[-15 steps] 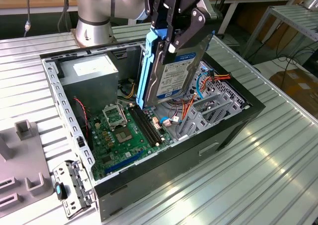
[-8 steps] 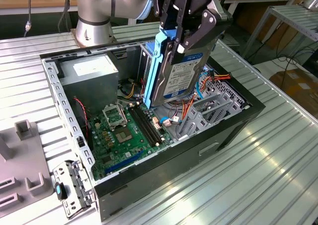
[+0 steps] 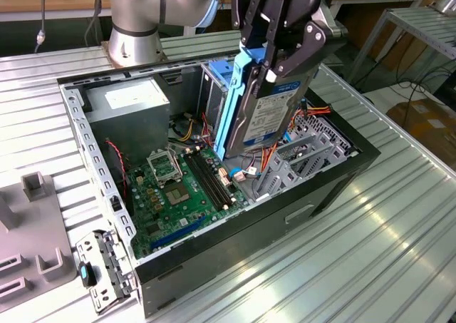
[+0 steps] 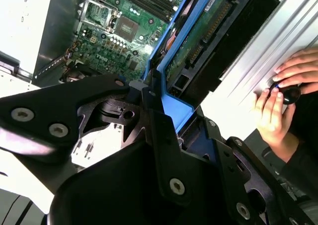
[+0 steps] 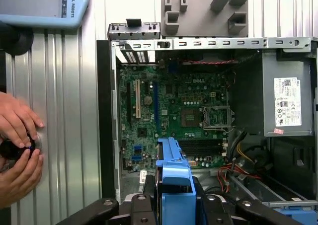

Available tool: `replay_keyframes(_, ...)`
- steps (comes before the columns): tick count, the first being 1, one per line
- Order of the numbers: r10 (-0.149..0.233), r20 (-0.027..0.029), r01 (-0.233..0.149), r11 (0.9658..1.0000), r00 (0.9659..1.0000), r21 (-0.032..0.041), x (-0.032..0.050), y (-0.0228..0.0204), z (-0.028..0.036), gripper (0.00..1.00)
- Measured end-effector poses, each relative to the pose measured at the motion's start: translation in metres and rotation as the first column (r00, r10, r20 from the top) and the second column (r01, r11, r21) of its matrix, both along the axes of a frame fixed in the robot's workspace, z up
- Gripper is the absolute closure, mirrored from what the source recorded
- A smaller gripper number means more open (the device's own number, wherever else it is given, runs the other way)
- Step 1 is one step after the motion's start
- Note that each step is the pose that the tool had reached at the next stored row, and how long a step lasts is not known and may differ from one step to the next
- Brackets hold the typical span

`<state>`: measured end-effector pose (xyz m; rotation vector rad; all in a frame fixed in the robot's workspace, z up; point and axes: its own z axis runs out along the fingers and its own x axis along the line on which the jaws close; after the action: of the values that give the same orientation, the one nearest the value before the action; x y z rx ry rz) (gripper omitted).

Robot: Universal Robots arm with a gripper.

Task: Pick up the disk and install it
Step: 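Insert the disk into the insertion slot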

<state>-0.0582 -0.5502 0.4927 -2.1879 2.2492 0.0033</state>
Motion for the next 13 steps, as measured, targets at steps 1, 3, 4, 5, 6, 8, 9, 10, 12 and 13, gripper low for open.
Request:
replay_keyframes(1,0.0,-0.0001,0.0,1.0,1.0,-0.0001,0.0022,-0.0003,-0.0005,0.63)
replay_keyframes(3,0.0,0.0,0.0,1.0,1.0,-0.0002,0.0078,-0.0008,-0.0014,0.63)
replay_keyframes(4,0.0,0.0,0.0,1.0,1.0,-0.0002,0.0109,-0.0011,-0.0018,0.63)
replay_keyframes(5,0.0,0.0,0.0,1.0,1.0,-0.0002,0.0149,-0.0013,-0.0023,0.63)
replay_keyframes(6,0.0,0.0,0.0,1.0,1.0,-0.0003,0.0184,-0.0015,-0.0026,0.63)
replay_keyframes(8,0.0,-0.0001,0.0,1.0,1.0,-0.0003,0.029,-0.002,-0.0037,0.63)
replay_keyframes(9,0.0,-0.0001,0.0,1.0,1.0,-0.0003,0.0327,-0.002,-0.004,0.63)
replay_keyframes(10,0.0,-0.0001,0.0,1.0,1.0,-0.0004,0.038,-0.0021,-0.0044,0.63)
replay_keyframes(12,0.0,-0.0001,0.0,1.0,1.0,-0.0002,0.0478,-0.0023,-0.0054,0.63)
replay_keyframes(13,0.0,0.0,0.0,1.0,1.0,-0.0002,0.0513,-0.0023,-0.0057,0.63)
